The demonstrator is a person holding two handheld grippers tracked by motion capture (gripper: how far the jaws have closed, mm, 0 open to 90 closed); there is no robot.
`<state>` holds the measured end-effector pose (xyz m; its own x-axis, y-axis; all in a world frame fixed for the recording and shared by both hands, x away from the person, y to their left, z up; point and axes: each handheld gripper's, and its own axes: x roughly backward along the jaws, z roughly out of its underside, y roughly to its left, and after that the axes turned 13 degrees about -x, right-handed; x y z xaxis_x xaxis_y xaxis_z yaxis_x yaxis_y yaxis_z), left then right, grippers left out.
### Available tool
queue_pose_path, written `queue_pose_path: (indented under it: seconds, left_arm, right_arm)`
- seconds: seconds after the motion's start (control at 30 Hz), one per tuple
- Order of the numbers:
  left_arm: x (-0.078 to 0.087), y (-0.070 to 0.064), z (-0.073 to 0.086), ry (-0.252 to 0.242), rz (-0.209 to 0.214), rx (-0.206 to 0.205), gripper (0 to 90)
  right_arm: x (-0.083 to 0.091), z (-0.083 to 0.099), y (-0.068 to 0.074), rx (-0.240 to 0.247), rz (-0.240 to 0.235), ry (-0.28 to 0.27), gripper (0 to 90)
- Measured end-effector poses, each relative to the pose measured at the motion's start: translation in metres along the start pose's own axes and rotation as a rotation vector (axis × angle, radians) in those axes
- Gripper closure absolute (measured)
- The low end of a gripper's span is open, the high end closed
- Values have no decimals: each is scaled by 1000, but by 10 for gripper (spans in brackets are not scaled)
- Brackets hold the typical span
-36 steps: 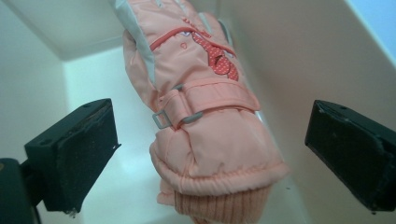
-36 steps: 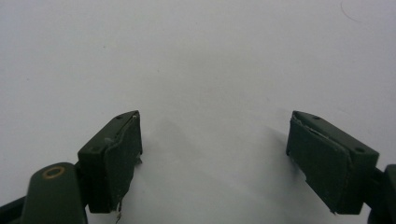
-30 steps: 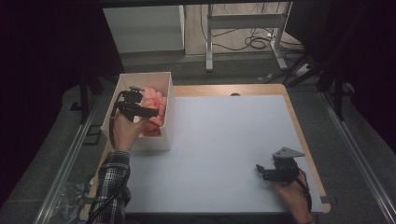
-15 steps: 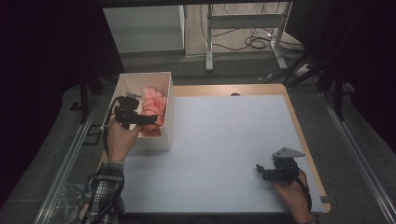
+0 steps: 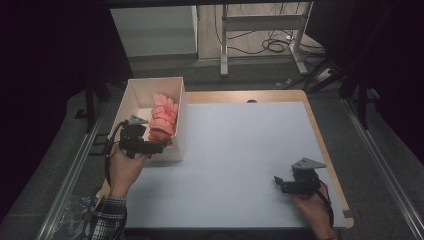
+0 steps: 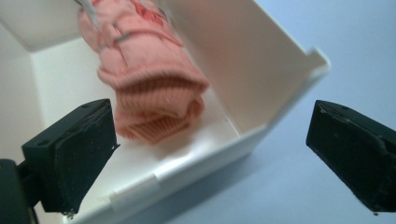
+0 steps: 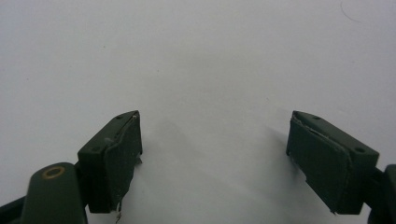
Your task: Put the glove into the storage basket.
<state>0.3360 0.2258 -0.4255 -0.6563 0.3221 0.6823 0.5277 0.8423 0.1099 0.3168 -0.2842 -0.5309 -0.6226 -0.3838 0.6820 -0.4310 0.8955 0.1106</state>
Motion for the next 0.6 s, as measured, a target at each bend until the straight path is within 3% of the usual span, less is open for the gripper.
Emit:
queue_pose_path:
  seconds: [0.37,0.47,0.6]
  left_arm:
    - [3,-32,40,-45,72,-4,21]
    - [-3,-45,54,-46,92,-27,21]
    - [-11,-52,63,-41,100,-40,23]
  right_arm:
    - [0,0,0,3,0,-2,185]
    - [0,0,0,3,0,-2,185]
    - [0,0,0,3,0,-2,185]
